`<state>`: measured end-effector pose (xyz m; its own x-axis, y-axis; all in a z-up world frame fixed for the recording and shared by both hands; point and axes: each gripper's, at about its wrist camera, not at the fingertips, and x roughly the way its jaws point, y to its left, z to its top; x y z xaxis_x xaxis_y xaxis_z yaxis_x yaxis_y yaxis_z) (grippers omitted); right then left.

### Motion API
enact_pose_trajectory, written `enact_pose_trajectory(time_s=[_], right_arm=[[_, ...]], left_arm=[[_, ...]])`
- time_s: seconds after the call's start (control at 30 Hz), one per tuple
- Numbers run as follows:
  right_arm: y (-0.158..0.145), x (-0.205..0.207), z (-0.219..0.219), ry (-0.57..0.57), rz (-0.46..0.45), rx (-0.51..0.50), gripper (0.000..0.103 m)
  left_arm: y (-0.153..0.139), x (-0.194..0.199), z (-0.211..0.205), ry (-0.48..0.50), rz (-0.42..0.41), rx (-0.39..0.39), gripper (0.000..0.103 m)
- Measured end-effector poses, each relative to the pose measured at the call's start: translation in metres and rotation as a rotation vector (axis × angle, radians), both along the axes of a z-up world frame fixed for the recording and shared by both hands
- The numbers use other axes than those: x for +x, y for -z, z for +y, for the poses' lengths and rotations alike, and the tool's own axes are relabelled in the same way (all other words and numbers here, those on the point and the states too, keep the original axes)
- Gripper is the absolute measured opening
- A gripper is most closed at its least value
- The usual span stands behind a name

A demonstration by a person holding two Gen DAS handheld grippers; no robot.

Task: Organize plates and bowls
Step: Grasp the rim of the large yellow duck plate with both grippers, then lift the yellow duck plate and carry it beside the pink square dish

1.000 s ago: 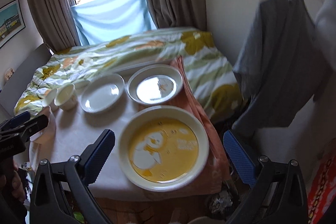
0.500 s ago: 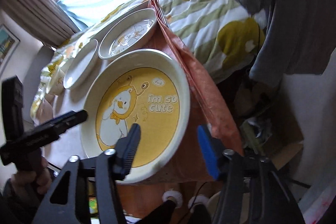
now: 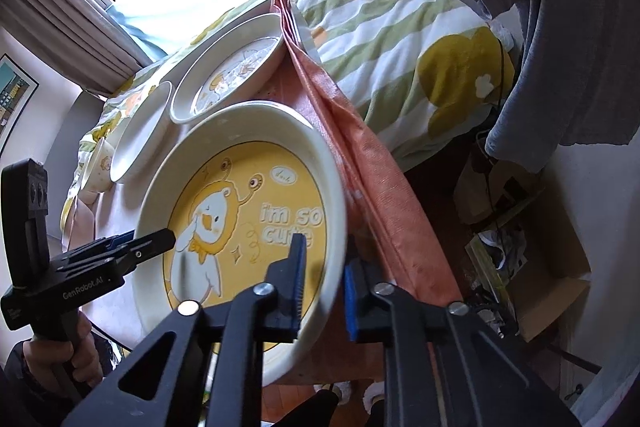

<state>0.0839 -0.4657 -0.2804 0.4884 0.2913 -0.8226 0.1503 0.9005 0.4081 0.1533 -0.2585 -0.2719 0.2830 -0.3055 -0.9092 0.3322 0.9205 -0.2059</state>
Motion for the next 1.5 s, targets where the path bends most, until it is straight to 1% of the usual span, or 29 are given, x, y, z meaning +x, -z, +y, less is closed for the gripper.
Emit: enact_pose_trajectory(time_s=[0.07, 0.2, 0.3, 0.43, 0.63, 0.73, 0.87, 1.03, 1.2, 1.37, 1.5], right_arm=[[0.001, 0.002, 0.001, -0.007, 0.001, -0.014, 0.013], [0.000, 0.002, 0.005, -0.015, 0.003, -0.053, 0.013], [-0.002, 0.002, 0.011, -0.045, -0.004, -0.117, 0.013], [-0.005, 0.001, 0.015, -0.071, -0.020, -0.160, 0.014], [-0.013, 0.004, 0.027, -0.120, -0.056, -0.230, 0.015], [-0.014, 0.007, 0.031, -0.138, -0.068, -0.228, 0.015], [-0.025, 0.010, 0.046, -0.169, -0.106, -0.242, 0.015], [-0.046, 0.021, 0.078, -0.249, -0.158, -0.244, 0.015], [-0.061, 0.036, 0.128, -0.348, -0.202, -0.215, 0.015], [-0.057, 0.048, 0.193, -0.471, -0.212, -0.191, 0.015], [-0.042, 0.057, 0.242, -0.536, -0.197, -0.166, 0.015]], left_arm=[[0.000, -0.002, 0.000, 0.006, -0.013, 0.005, 0.030], [0.000, -0.006, -0.005, 0.035, -0.058, 0.056, 0.030], [0.000, -0.009, -0.007, 0.051, -0.078, 0.079, 0.030], [-0.001, -0.010, -0.001, 0.032, -0.084, 0.059, 0.030], [-0.009, -0.010, 0.012, -0.026, -0.105, 0.014, 0.030], [-0.013, -0.010, 0.021, -0.054, -0.116, 0.006, 0.030], [-0.025, -0.014, 0.037, -0.098, -0.136, 0.002, 0.030], [-0.049, -0.024, 0.076, -0.182, -0.173, 0.003, 0.030], [-0.061, -0.038, 0.136, -0.289, -0.184, 0.028, 0.030], [-0.055, -0.050, 0.204, -0.393, -0.166, 0.059, 0.030], [-0.039, -0.059, 0.252, -0.450, -0.145, 0.072, 0.030]])
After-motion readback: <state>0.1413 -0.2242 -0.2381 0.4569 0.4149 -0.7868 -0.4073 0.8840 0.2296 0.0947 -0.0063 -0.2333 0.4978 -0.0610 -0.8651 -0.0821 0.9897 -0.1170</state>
